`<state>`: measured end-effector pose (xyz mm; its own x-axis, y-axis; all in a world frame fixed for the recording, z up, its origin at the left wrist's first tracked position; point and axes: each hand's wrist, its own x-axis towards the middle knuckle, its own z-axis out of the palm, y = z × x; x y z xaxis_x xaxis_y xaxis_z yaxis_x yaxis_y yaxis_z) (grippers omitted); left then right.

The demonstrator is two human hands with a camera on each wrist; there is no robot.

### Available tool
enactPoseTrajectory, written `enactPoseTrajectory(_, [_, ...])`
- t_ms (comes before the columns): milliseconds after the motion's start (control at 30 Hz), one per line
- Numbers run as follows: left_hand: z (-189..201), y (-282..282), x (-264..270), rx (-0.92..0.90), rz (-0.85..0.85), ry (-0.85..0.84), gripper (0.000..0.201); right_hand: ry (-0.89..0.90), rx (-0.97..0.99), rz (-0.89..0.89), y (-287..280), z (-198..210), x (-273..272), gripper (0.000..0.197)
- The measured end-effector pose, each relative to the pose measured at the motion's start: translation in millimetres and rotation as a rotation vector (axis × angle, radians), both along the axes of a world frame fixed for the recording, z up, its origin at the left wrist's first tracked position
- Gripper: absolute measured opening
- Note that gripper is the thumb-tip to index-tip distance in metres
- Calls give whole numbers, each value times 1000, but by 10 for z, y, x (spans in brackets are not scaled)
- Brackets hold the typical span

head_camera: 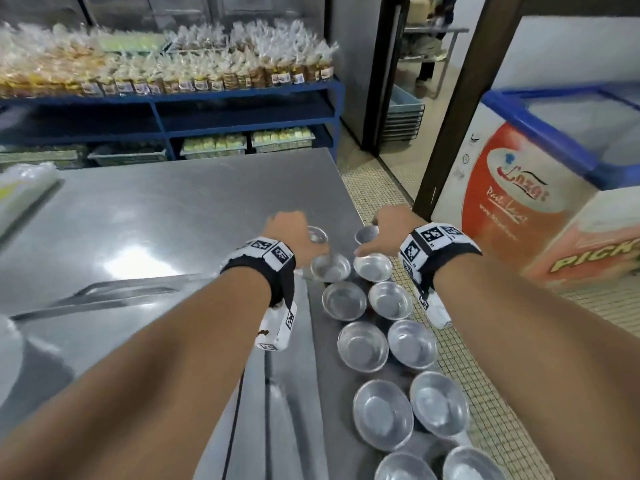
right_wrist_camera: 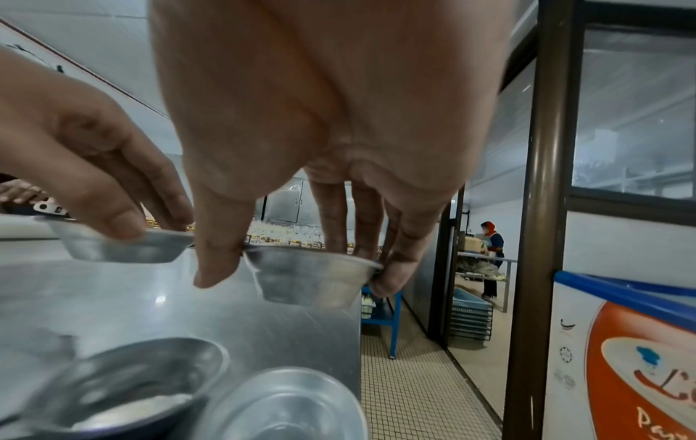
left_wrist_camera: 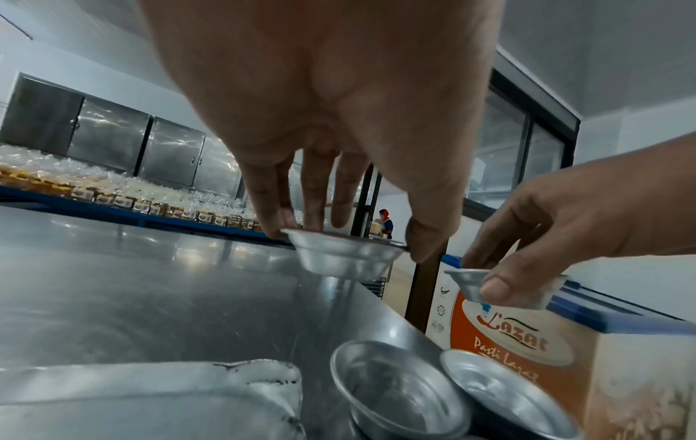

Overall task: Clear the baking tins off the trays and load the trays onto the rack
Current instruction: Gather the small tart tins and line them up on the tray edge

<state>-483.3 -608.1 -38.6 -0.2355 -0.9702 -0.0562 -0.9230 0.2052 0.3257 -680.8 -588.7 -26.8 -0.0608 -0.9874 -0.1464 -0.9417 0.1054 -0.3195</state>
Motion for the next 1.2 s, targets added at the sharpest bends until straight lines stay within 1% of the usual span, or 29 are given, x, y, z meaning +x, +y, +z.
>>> enactPoseTrajectory(133, [-327,-397,-198,-27,25,-9,46,-11,7,19,-452,-332,-156,44])
enactPoseTrajectory(200, [-534,-504,-289,-28,29,11,46,-27,8,24,-600,-461,-195,45])
enactPoseTrajectory(300, [-749,-586,-369,-40,20,31,41,15,18,25,-731,-610,-190,48])
enactPoseTrajectory(433, [-875,-674,-377,-59,30,56,43,51,18,36,-840,-743,-133,53])
enactPoseTrajectory(600, [-931,-751,-386,-60,13,54,55,45,31,20,-906,-836,-55,47])
enactPoseTrajectory(667, [-942,-752,-375,-59,-3,71,57,40,33,10,-901,-847,-39,52])
enactPoseTrajectory(733, [-921,-718,-351,-75,-8,87,55,16,4,-6,-872,-825,-23,65])
enactPoseTrajectory(767, [-894,-694,-335,-81,-9,84,53,-4,-11,-18,-851,-799,-23,67])
enactPoseTrajectory(833, [-803,-628,-262,-79,-17,68,47,-11,-24,-28,-794,-705,-18,63])
enactPoseTrajectory(933, [-643,-512,-98,-54,-4,54,36,51,0,-23,-671,-522,-3,63])
enactPoseTrajectory(1000, [-502,-389,61,-34,14,64,32,84,3,-16,-547,-363,61,60])
enactPoseTrajectory(1100, [-252,-164,364,-25,30,52,35,123,3,20,-314,-108,292,51])
enactPoseTrajectory(1200, [41,104,742,-6,61,39,31,121,-18,59,-47,140,659,40])
